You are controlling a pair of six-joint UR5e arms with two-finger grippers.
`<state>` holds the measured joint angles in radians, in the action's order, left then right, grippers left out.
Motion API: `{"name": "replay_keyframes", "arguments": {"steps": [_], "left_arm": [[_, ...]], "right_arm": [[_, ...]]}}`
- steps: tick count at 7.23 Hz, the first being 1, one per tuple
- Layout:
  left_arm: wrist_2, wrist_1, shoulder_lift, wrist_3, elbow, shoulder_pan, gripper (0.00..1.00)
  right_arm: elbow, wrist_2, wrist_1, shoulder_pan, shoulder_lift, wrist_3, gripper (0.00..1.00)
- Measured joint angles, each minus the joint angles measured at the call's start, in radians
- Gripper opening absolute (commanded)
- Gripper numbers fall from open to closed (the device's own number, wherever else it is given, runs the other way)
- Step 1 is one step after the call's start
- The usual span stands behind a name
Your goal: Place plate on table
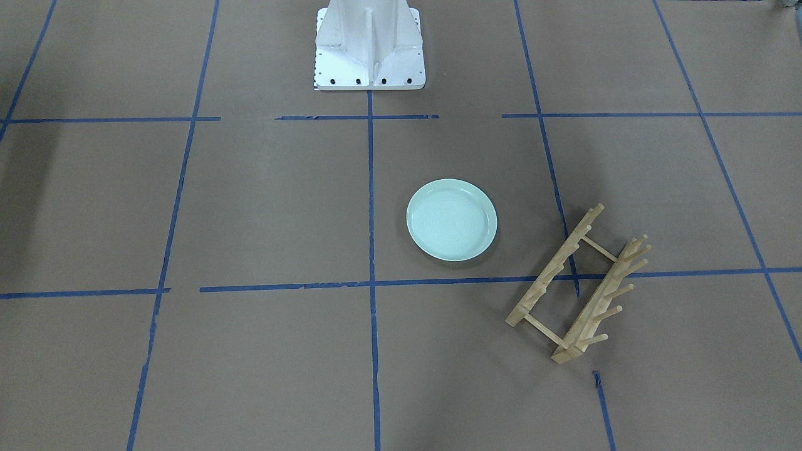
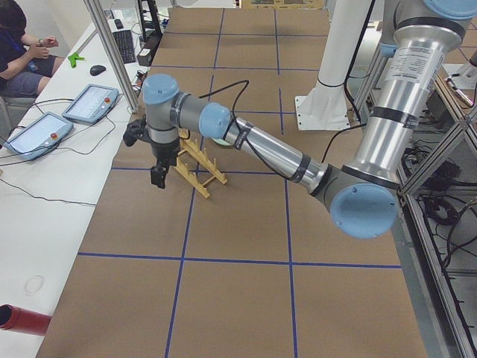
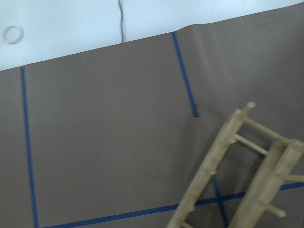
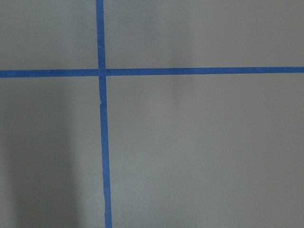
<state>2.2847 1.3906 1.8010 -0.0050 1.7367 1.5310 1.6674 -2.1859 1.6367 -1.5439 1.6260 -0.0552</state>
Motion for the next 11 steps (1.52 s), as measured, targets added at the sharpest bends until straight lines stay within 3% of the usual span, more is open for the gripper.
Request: {"name": "replay_keyframes", "arguments": {"steps": [2, 4, 11], "left_arm": [[0.027, 0.005, -0.149, 0.113, -0.056, 0.088, 1.00], [0.048, 0.007, -0.230, 0.130, -0.072, 0.105, 1.00], [0.085, 0.234, -0.241, -0.017, -0.174, 0.103, 1.00]], "right_arm": [[0.000, 0.000, 0.001, 0.000, 0.000, 0.000, 1.00], [0.000, 0.000, 0.000, 0.000, 0.000, 0.000, 1.00], [0.000, 0.000, 0.000, 0.000, 0.000, 0.000, 1.00]]}}
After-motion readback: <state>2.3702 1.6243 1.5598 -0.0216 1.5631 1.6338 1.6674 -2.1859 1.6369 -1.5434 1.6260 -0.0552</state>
